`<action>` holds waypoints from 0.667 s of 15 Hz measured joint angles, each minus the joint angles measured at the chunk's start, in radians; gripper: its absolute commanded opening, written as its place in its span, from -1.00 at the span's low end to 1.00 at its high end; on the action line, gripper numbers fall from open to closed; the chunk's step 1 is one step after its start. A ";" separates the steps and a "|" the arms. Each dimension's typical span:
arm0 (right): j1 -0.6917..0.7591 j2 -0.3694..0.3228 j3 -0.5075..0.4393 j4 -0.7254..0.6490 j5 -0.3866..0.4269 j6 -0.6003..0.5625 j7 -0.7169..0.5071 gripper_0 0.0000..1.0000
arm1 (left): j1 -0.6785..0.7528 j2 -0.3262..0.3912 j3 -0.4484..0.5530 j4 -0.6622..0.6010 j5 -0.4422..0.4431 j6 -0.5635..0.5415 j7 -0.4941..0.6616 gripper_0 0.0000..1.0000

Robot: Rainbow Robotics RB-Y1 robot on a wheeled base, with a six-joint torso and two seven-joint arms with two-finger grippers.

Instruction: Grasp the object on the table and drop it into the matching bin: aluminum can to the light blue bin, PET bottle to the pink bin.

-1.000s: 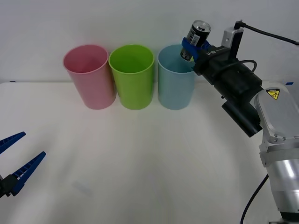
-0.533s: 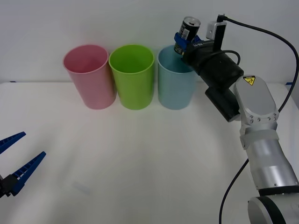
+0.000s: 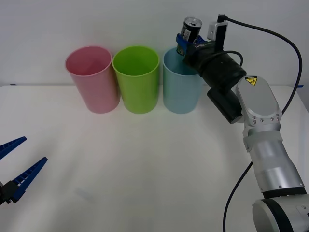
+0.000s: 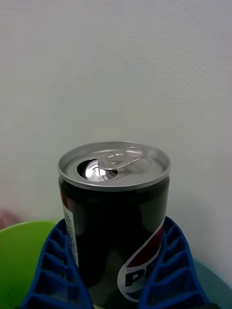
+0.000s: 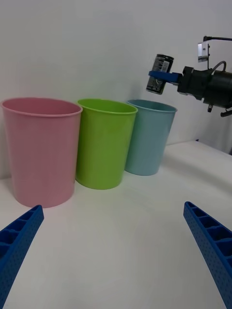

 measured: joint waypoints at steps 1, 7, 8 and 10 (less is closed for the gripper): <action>0.001 0.000 -0.001 0.000 0.000 0.000 0.003 1.00 | 0.000 0.000 0.000 0.000 0.000 0.000 0.000 1.00; 0.004 0.000 -0.013 -0.001 0.000 -0.013 0.017 1.00 | 0.000 0.000 0.000 0.000 0.000 0.000 0.000 1.00; 0.006 0.000 -0.017 -0.007 -0.001 -0.018 0.018 1.00 | 0.000 0.000 0.000 0.000 0.000 0.000 0.000 1.00; 0.021 -0.003 -0.021 -0.028 -0.002 -0.024 0.018 1.00 | 0.000 0.000 0.000 0.000 0.000 0.000 0.000 1.00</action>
